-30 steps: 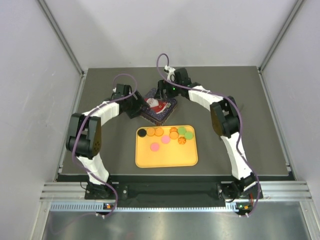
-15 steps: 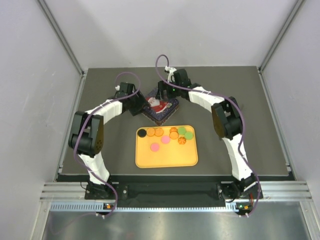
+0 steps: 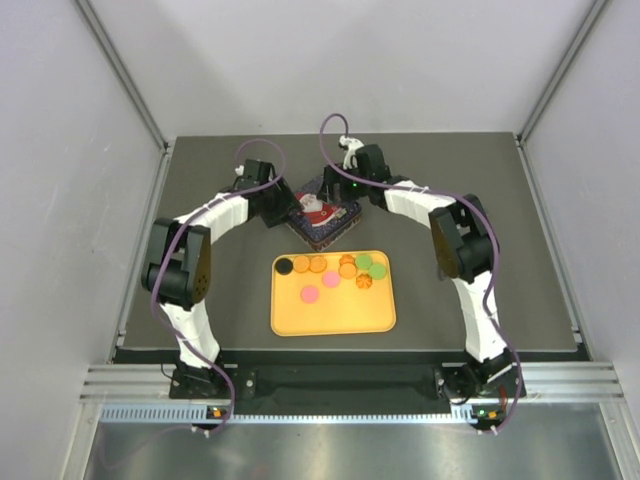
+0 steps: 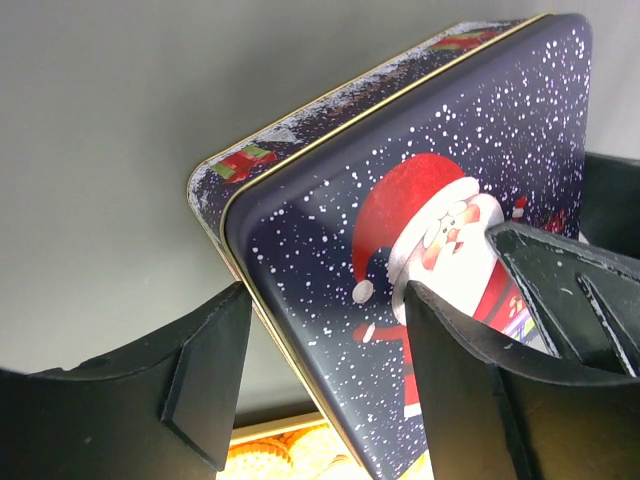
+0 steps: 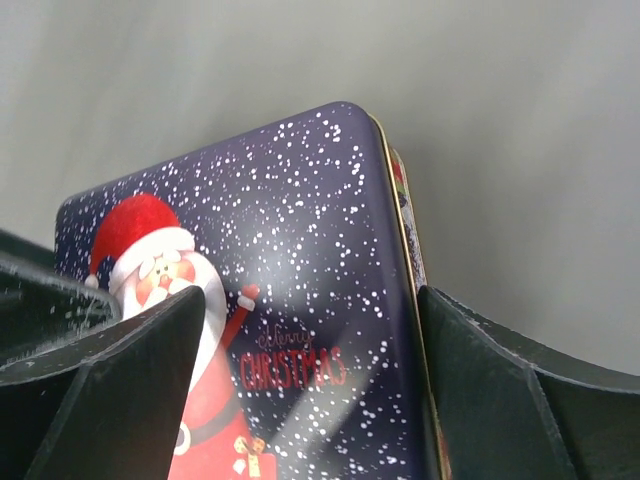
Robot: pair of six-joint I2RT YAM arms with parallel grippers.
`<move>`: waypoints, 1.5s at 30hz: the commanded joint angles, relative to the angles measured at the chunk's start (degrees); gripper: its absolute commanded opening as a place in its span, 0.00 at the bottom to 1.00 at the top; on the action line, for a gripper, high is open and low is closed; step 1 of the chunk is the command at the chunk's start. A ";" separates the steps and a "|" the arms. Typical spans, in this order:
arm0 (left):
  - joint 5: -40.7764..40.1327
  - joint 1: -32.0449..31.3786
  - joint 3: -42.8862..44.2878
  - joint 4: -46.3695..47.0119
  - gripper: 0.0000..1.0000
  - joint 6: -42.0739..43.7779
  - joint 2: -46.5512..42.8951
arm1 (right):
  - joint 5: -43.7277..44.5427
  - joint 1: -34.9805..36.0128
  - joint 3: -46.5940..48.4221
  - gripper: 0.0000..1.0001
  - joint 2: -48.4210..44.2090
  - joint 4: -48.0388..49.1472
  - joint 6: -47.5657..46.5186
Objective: Pack the cookies
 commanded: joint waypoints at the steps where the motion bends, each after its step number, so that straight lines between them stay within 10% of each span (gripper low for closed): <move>1: 0.54 -1.47 3.47 2.23 0.66 1.21 2.22 | -7.20 0.83 -6.40 0.83 -2.45 2.49 3.64; 27: -4.65 -3.32 16.46 -7.44 0.15 6.74 14.79 | -3.95 -0.06 -26.64 0.36 -9.13 17.37 16.30; 35: -1.75 -3.41 32.79 -13.32 0.19 11.58 24.18 | -3.60 0.38 -33.40 0.24 -13.08 18.24 19.82; 45: -4.12 -1.30 37.40 -13.51 0.66 15.62 21.22 | -1.05 -0.05 -33.23 0.41 -14.05 15.26 20.97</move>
